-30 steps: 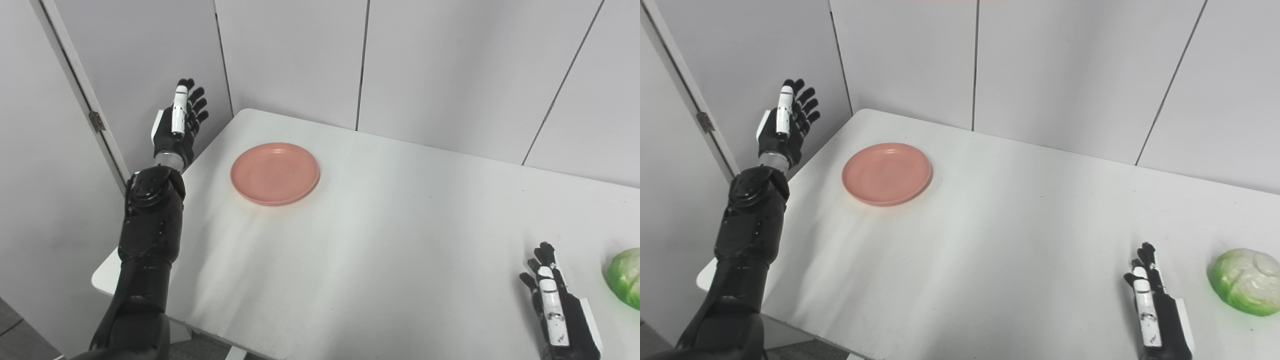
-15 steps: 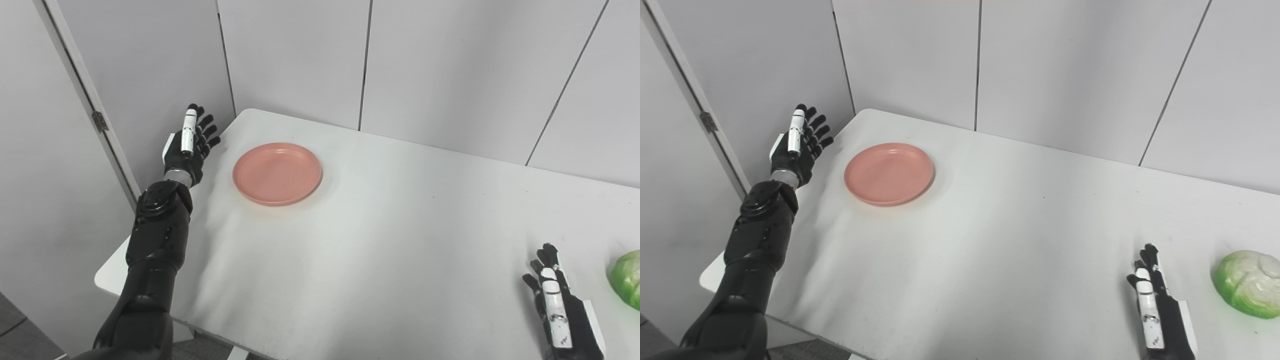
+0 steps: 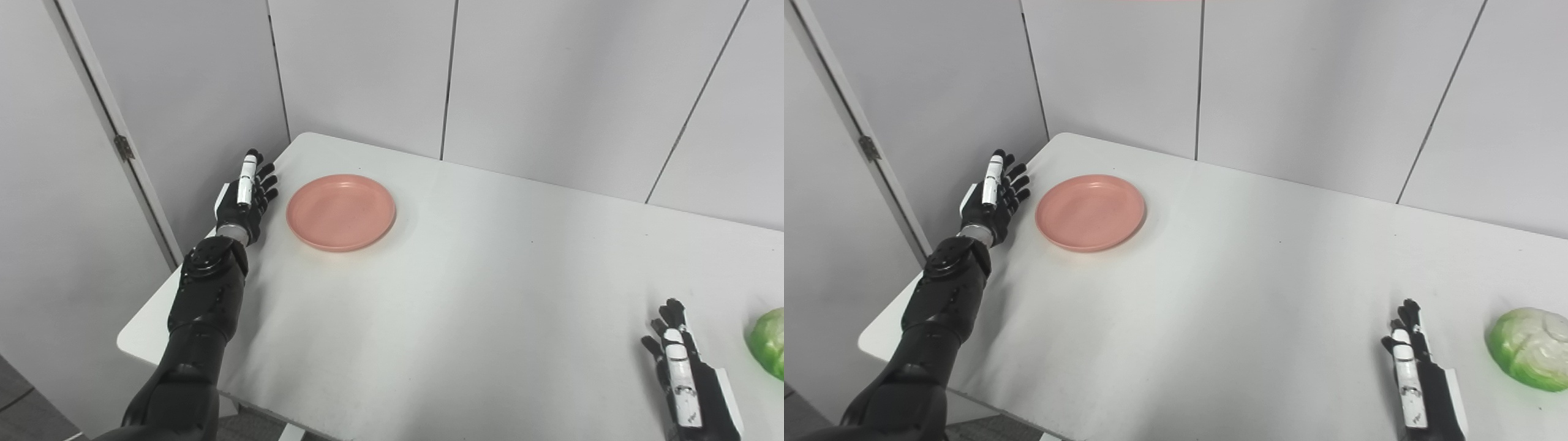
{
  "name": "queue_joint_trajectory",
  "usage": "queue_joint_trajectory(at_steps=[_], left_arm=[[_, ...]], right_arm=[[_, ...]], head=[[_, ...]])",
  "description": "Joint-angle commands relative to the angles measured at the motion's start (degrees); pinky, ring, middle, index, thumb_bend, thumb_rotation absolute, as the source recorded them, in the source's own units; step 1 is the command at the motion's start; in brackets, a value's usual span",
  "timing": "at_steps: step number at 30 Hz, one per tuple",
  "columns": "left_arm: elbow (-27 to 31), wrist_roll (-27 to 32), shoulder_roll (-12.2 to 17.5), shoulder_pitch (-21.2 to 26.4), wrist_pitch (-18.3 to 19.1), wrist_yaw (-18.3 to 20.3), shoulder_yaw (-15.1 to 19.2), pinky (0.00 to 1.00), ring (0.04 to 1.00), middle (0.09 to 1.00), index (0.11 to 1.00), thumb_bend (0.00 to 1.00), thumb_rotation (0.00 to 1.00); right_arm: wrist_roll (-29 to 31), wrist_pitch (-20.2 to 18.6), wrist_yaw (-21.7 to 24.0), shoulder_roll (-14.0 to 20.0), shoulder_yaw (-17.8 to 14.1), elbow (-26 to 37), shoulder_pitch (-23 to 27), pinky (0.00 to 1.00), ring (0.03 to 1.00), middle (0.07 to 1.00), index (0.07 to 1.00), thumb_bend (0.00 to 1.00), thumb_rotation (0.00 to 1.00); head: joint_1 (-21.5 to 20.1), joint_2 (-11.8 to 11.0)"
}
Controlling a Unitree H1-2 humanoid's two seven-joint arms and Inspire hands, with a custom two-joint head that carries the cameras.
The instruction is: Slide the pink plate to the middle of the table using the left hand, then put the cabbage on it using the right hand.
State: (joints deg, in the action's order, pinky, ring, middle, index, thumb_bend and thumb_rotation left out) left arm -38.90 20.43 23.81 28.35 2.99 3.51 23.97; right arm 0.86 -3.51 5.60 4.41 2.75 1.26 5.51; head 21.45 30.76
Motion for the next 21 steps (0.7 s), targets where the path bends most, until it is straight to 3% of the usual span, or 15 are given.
queue_joint_trajectory(at_steps=[1, 11, 21], left_arm=[[-0.86, 0.28, 0.27, 2.68, -0.72, 0.54, -0.34, 0.95, 0.947, 0.94, 0.937, 0.43, 1.0], [-4.52, 0.09, -0.95, 2.39, -2.63, 1.11, -1.82, 0.96, 0.938, 0.933, 0.941, 0.42, 1.0], [-0.8, 2.82, -4.68, -0.1, -0.05, 3.19, -2.88, 0.93, 0.938, 0.942, 0.932, 0.43, 1.0]], right_arm=[[0.19, -0.56, 0.06, -0.54, 0.16, 0.23, 0.39, 1.0, 0.996, 1.0, 1.0, 0.13, 1.0], [0.06, -0.25, 0.15, -0.44, 0.29, -0.07, 0.47, 1.0, 0.997, 1.0, 1.0, 0.14, 1.0], [-0.49, -0.62, -0.28, -0.56, 0.36, 0.39, 0.36, 1.0, 0.988, 0.997, 1.0, 0.13, 1.0]], head=[[0.03, 0.05], [-0.59, 0.45], [-1.37, 0.95]])
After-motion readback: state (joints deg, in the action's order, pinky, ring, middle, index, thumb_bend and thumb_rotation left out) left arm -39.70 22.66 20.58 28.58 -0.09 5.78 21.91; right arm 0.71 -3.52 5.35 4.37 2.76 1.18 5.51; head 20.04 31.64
